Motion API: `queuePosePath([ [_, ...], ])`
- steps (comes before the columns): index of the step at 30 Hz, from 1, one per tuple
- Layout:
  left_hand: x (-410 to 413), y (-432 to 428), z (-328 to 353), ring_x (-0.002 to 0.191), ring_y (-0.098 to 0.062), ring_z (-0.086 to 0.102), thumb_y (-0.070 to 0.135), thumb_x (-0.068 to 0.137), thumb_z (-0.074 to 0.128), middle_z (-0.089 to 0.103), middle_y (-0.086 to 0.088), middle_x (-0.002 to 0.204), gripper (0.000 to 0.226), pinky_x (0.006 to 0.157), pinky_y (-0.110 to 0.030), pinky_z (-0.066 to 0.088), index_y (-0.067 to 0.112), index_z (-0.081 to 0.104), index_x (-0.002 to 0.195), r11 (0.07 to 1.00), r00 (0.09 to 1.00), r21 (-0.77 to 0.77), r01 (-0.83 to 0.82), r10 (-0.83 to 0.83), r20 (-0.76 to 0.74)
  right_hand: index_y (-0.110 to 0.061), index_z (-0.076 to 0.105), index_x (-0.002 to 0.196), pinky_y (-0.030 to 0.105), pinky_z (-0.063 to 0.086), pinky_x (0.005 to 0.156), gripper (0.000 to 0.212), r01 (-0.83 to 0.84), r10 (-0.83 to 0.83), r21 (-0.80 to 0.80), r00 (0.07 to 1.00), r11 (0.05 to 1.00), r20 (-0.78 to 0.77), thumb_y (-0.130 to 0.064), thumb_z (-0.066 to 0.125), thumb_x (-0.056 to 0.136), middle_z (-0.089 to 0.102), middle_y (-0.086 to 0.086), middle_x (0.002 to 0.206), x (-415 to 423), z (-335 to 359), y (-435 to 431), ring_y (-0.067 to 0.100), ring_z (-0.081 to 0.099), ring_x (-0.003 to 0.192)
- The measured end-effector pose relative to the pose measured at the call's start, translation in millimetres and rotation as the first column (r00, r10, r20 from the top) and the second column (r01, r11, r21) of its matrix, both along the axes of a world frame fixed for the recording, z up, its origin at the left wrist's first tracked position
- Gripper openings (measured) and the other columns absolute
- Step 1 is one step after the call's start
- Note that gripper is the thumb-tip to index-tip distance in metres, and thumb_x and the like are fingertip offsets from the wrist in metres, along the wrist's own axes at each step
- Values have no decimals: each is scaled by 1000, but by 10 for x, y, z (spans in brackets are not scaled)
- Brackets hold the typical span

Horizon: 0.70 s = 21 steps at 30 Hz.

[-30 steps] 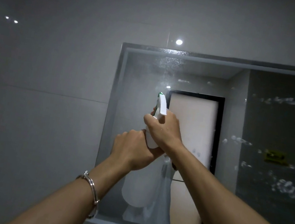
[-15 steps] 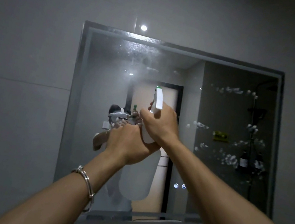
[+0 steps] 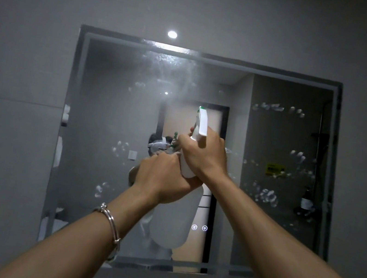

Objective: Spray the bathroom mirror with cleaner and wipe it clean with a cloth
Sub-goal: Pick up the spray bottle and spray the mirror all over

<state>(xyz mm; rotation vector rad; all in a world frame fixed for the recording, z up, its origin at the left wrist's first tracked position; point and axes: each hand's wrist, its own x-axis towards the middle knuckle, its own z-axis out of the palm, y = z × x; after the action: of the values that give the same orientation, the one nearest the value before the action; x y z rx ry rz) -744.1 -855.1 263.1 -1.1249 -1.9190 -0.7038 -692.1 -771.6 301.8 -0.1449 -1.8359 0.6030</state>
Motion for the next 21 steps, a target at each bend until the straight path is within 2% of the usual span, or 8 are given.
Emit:
queuePosePath([
  [3,209,283,-2,64,-23,57,70,75,40,63,0,73,43,65,-34,51,28,45,75,1000,1000,8,-12,11,18,-17,46,63,28,40,52,22,-43,43,6,999,999,3,-31,58,74,55,-3,62,174,21,297,19,53,59],
  [7,445,602,-26,60,-22,56,67,77,45,52,6,63,40,59,-30,47,29,39,66,998,1000,60,-14,13,20,-14,48,60,27,36,48,22,-67,66,61,998,996,16,-29,58,72,53,-1,57,403,38,587,18,46,51],
  [10,574,795,-17,58,-19,51,63,80,50,50,7,63,39,56,-28,42,28,42,67,996,999,66,-54,54,2,-5,57,66,30,44,52,25,-38,36,72,999,997,35,-30,57,72,59,3,61,563,82,771,23,52,56],
  [12,612,894,-4,57,-17,54,68,77,44,53,7,63,41,56,-28,46,28,46,72,996,999,80,-45,45,-4,-5,60,71,31,46,57,25,-23,20,70,999,997,48,-30,58,72,60,2,64,621,111,848,26,56,61],
  [15,636,985,16,50,-8,48,69,79,46,51,9,61,42,53,-24,46,27,45,74,997,1000,69,-30,31,-4,-9,57,70,30,44,56,23,-27,24,65,999,997,40,-31,58,70,59,-2,64,655,122,929,24,55,62],
  [17,667,1002,30,47,-5,43,65,80,51,46,11,57,42,49,-22,41,27,40,68,998,999,44,-47,48,-23,-11,52,64,29,40,52,23,-54,53,45,998,998,33,-34,55,67,55,-3,59,670,107,981,21,52,57],
  [19,705,1001,44,45,-5,39,62,81,54,39,13,53,44,46,-21,35,29,32,62,998,997,28,-59,60,-51,-14,49,60,34,45,53,23,-88,88,16,996,996,22,-37,51,63,54,-3,57,690,88,1006,22,54,57],
  [21,717,1009,63,46,-4,39,60,82,55,37,15,54,42,46,-19,32,27,34,66,999,998,34,-32,34,-60,-14,51,62,39,50,58,25,-96,96,13,995,995,16,-39,50,62,56,-2,59,706,97,999,26,58,61],
])
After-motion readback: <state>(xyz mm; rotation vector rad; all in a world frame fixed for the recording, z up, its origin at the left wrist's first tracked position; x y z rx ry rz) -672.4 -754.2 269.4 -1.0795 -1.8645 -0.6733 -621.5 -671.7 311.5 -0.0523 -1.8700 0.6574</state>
